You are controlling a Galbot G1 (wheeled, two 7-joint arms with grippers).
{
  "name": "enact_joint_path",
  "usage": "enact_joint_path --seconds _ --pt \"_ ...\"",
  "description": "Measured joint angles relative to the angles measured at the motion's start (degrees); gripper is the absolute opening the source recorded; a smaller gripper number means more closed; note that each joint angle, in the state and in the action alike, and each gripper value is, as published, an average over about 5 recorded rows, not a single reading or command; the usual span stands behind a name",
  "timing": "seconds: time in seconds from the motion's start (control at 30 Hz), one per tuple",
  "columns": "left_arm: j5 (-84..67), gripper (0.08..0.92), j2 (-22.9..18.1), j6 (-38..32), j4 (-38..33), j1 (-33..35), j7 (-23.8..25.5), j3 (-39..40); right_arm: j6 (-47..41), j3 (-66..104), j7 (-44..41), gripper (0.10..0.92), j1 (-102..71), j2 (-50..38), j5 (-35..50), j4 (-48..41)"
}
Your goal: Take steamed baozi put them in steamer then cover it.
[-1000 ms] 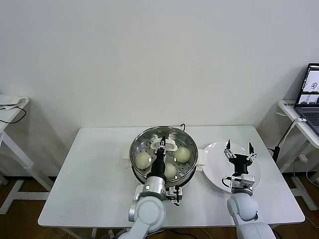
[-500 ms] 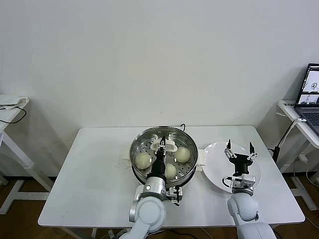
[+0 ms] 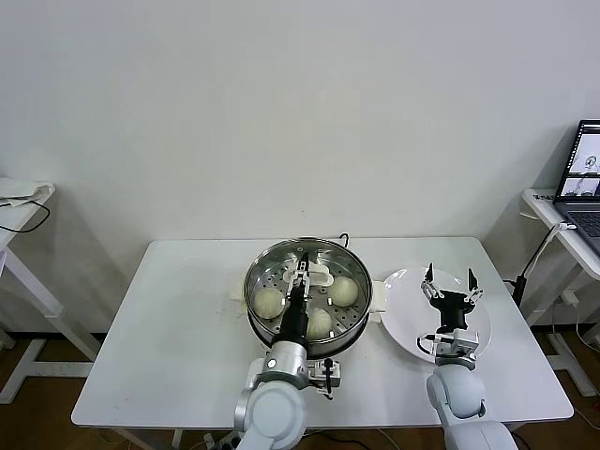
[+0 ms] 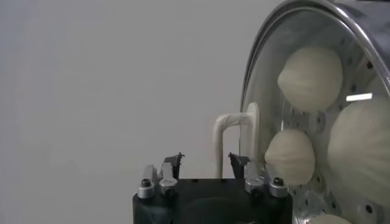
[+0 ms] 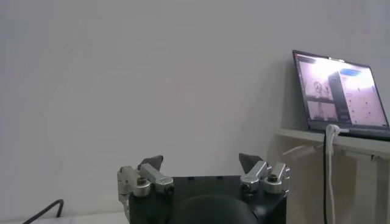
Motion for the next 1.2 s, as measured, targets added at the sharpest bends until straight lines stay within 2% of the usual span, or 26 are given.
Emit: enact_joint_path --seconds 0.17,0.33,0.53,0.8,0.97,1.2 --pt "-2.3 0.798 2.3 0.1 -4.9 2.4 0.1 -0.7 -0.3 0.0 -0.1 0.823 -0.4 -0.4 -0.2 0.6" --pt "-8.4 0.822 5.3 -0.5 -11.0 6.0 -1.5 -3.4 -1.3 -0.1 -0.6 0.823 -1.3 -1.0 0.2 1.6" --pt "-24.8 0.823 7.3 -3.6 -15.2 9.9 -7.3 -12.0 -2.0 0.6 -2.2 0.823 -3.4 -1.9 2.1 3.8" --pt "-55.0 0.823 8.4 -13.6 -13.0 12.1 -13.1 -25.9 -1.6 2.0 -4.7 0.823 -7.2 -3.2 7.1 7.1" --pt "-70.1 0.823 9.0 -19.4 -9.5 13.5 -13.8 -31.4 -1.3 2.4 -5.4 0.823 -9.5 -3.6 9.1 8.6" --pt "-82.4 0.823 9.0 -24.9 -6.7 15.2 -13.7 -35.4 -0.9 2.3 -6.2 0.823 -12.1 -3.0 10.1 9.5"
